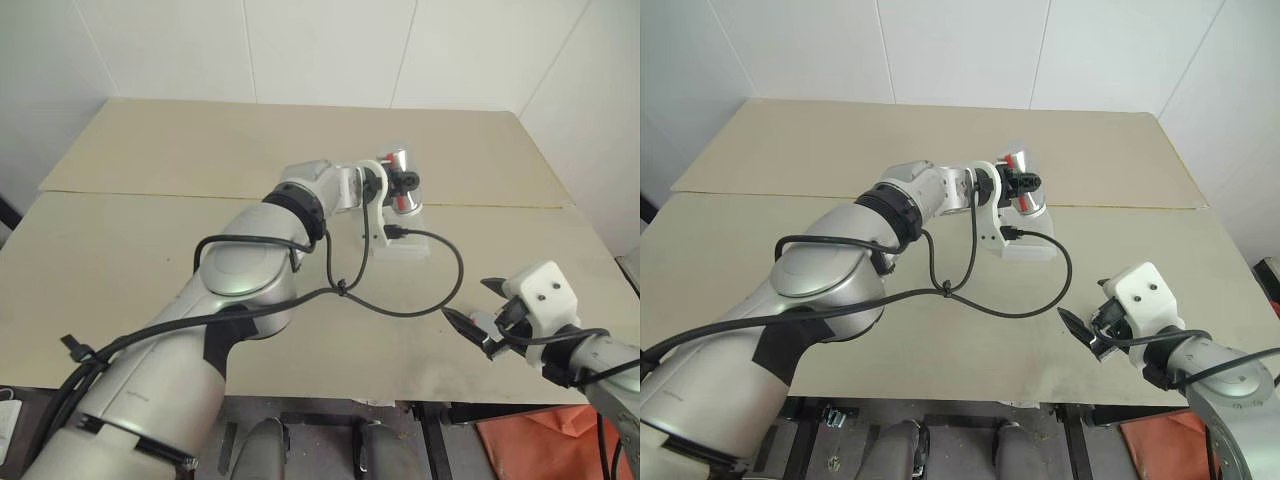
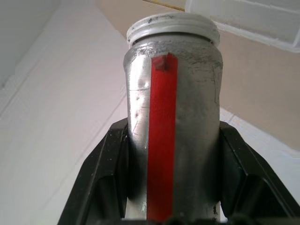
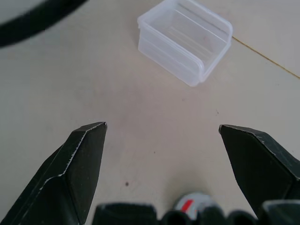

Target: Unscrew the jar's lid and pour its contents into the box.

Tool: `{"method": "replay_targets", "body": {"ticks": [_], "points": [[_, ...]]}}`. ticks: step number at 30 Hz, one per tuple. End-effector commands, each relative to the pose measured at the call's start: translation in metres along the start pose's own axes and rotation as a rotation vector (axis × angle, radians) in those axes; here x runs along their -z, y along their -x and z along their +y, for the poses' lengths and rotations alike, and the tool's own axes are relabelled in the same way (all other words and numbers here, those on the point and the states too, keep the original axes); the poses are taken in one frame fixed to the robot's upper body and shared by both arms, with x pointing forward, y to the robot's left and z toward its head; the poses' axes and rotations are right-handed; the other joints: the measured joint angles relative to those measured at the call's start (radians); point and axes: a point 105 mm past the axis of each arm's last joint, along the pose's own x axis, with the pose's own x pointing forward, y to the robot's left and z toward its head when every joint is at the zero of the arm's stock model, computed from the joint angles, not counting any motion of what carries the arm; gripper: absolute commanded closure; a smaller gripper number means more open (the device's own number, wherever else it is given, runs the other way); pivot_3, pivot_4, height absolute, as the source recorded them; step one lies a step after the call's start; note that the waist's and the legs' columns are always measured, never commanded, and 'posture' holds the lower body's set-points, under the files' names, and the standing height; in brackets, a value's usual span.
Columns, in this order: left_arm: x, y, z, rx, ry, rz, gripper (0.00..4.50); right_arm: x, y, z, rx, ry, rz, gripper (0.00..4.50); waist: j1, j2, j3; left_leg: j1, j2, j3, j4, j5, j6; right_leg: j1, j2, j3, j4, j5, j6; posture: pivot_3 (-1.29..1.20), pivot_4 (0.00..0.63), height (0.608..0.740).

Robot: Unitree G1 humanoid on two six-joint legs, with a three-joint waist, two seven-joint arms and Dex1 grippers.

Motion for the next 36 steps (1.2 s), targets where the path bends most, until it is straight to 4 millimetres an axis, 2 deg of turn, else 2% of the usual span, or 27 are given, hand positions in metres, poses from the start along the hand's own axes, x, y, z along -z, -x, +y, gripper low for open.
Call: {"method": "replay_targets", "body": {"ticks": [1, 7, 10, 13, 15, 16, 21, 25, 26, 28, 31, 33, 36], "points": [[0.014, 0.001, 0.011, -0.015, -0.093, 0.034, 2.43, -0.007, 0.012, -0.001, 0.054, 0.013, -0.024, 0.01, 0.000, 0.000, 0.000, 0.000, 0.000, 0.000, 0.000, 0.000, 0.000, -0.001, 0.000, 0.000, 0.002, 0.000, 0.000, 0.00, 0.150, 0.740], [0.014, 0.001, 0.008, -0.005, -0.064, 0.047, 2.43, -0.011, 0.016, 0.001, 0.070, -0.007, -0.052, 0.01, 0.003, 0.000, 0.000, 0.001, -0.001, 0.000, 0.004, 0.000, 0.000, -0.002, 0.000, 0.002, 0.009, -0.001, 0.000, 0.00, 0.150, 0.740], [0.020, 0.003, 0.006, -0.004, 0.067, 0.083, 2.43, -0.012, 0.014, -0.002, 0.070, -0.004, -0.052, 0.01, 0.002, 0.000, 0.000, 0.001, -0.001, 0.000, 0.006, 0.000, -0.001, -0.001, 0.000, 0.002, 0.010, -0.001, 0.000, 0.00, 0.150, 0.740], [0.025, 0.007, -0.003, -0.012, 0.395, 0.137, 2.43, -0.014, 0.009, -0.004, 0.068, -0.001, -0.057, 0.01, -0.001, 0.000, 0.000, 0.002, -0.001, 0.000, 0.006, 0.001, -0.001, -0.001, 0.000, 0.002, 0.011, -0.001, -0.001, 0.00, 0.150, 0.740], [0.029, 0.011, -0.012, -0.024, 0.694, 0.185, 2.43, -0.016, 0.007, -0.004, 0.066, 0.004, -0.070, 0.01, -0.003, 0.000, 0.000, 0.004, -0.001, 0.001, 0.006, 0.001, -0.001, 0.000, 0.000, 0.002, 0.012, -0.001, -0.001, 0.00, 0.150, 0.740], [0.033, 0.015, -0.020, -0.043, 0.854, 0.212, 2.43, -0.017, 0.006, -0.004, 0.062, 0.009, -0.077, 0.01, -0.004, 0.000, 0.000, 0.004, 0.000, 0.001, 0.006, 0.001, -0.001, 0.000, 0.000, 0.002, 0.013, -0.001, -0.001, 0.00, 0.150, 0.740], [0.034, 0.030, -0.055, -0.122, 1.389, 0.269, 2.43, -0.021, 0.000, -0.005, 0.043, -0.023, -0.106, 0.01, -0.024, 0.001, 0.000, 0.006, -0.001, 0.001, 0.006, 0.001, -0.001, 0.002, 0.000, 0.003, 0.013, 0.003, -0.008, 0.00, 0.150, 0.740], [0.043, 0.042, -0.065, -0.443, 2.068, 0.251, 2.43, -0.035, -0.005, 0.000, -0.004, -0.018, -0.170, 0.01, -0.022, 0.001, 0.000, 0.007, -0.001, 0.000, 0.007, 0.001, -0.001, 0.003, 0.000, 0.003, 0.015, 0.004, -0.008, 0.00, 0.150, 0.740], [0.039, 0.046, -0.071, -0.518, 2.193, 0.222, 2.43, -0.036, -0.007, 0.002, -0.018, -0.012, -0.170, 0.01, -0.021, 0.001, 0.000, 0.007, -0.001, 0.000, 0.007, 0.001, -0.001, 0.003, 0.000, 0.003, 0.015, 0.004, -0.009, 0.00, 0.150, 0.740], [0.030, 0.050, -0.081, -0.628, 2.356, 0.183, 2.43, -0.034, -0.011, 0.006, -0.038, -0.001, -0.160, 0.01, -0.023, 0.001, -0.001, 0.007, -0.001, 0.000, 0.008, 0.001, -0.001, 0.004, 0.000, 0.002, 0.015, 0.004, -0.009, 0.00, 0.150, 0.740], [0.022, 0.057, -0.085, -0.827, 2.498, 0.119, 2.43, -0.031, -0.014, 0.008, -0.057, 0.009, -0.145, 0.01, -0.023, 0.001, -0.001, 0.008, -0.001, 0.000, 0.008, 0.001, -0.001, 0.005, 0.000, 0.003, 0.015, 0.004, -0.009, 0.00, 0.150, 0.740], [0.013, 0.064, -0.083, -0.956, 2.514, 0.040, 2.43, -0.029, -0.016, 0.009, -0.063, -0.002, -0.145, 0.01, -0.022, 0.001, -0.001, 0.008, -0.001, 0.000, 0.008, 0.001, -0.001, 0.005, 0.000, 0.003, 0.016, 0.004, -0.008, 0.00, 0.150, 0.740], [-0.012, 0.067, -0.082, -1.030, 2.487, -0.004, 2.43, -0.026, -0.022, 0.015, -0.092, 0.023, -0.135, 0.01, -0.023, 0.001, -0.001, 0.009, -0.001, 0.000, 0.010, 0.002, -0.001, 0.006, 0.000, 0.003, 0.017, 0.005, -0.009, 0.00, 0.150, 0.740]]}}
